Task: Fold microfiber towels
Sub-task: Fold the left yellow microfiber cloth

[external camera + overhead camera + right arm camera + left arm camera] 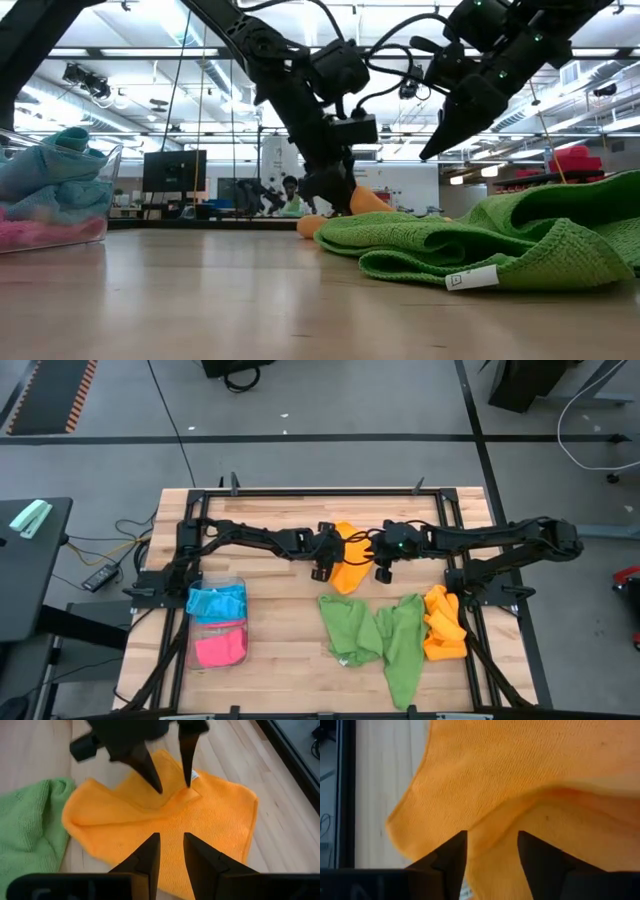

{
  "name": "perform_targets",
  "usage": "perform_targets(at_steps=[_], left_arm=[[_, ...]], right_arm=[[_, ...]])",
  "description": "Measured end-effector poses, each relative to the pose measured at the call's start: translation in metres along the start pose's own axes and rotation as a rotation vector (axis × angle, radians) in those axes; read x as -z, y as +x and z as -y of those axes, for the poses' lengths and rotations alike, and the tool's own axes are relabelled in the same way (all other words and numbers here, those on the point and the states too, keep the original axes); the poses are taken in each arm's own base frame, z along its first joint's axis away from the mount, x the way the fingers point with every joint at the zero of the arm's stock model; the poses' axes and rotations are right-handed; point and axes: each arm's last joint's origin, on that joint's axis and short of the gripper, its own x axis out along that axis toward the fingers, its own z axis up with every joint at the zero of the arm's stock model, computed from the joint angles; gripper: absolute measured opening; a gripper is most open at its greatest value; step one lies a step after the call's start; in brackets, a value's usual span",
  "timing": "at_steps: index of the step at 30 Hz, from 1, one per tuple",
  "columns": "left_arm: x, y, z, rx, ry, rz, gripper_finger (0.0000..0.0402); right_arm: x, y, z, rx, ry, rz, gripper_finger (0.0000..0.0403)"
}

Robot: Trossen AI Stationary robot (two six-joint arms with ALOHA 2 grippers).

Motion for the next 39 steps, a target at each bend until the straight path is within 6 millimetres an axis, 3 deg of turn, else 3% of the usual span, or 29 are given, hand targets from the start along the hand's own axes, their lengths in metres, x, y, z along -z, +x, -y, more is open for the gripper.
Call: perform_targets(at_steps=[4,9,13,17,22,30,34,39], left_arm=[[0.000,-0.004,-0.003,-0.010,-0.004,-0.008,0.0198],[-0.002,-0.020,-0.009,-0.002,0.002,-0.011,0.0184],[0.002,-0.036,-0.008,0.147,0.020,-0.021,0.0166],[0.004,-0.038,0.001,0.353,0.013,0.021,0.0153],[-0.003,-0.036,0.016,0.383,0.044,0.054,0.0164],[-0.014,-0.037,0.024,0.369,0.035,0.116,0.0190],[-0.017,-0.037,0.023,0.359,0.002,0.137,0.0157],[-0.017,-0.037,0.023,0.360,-0.021,0.133,0.0051]], right_arm=[[0.002,-0.004,0.000,-0.002,0.004,-0.016,0.0093],[0.002,-0.010,-0.002,-0.012,0.010,-0.017,0.0093],[0.003,-0.015,-0.002,-0.012,0.010,-0.019,0.0093],[0.002,-0.017,-0.001,-0.013,0.006,-0.007,0.0093],[0.002,-0.017,-0.001,-0.015,0.002,-0.007,0.0093],[0.002,-0.017,-0.001,-0.015,0.005,-0.005,0.0093],[0.001,-0.017,-0.001,-0.015,0.006,0.004,0.0093],[0.001,-0.017,-0.001,-0.015,0.010,0.005,0.0093]])
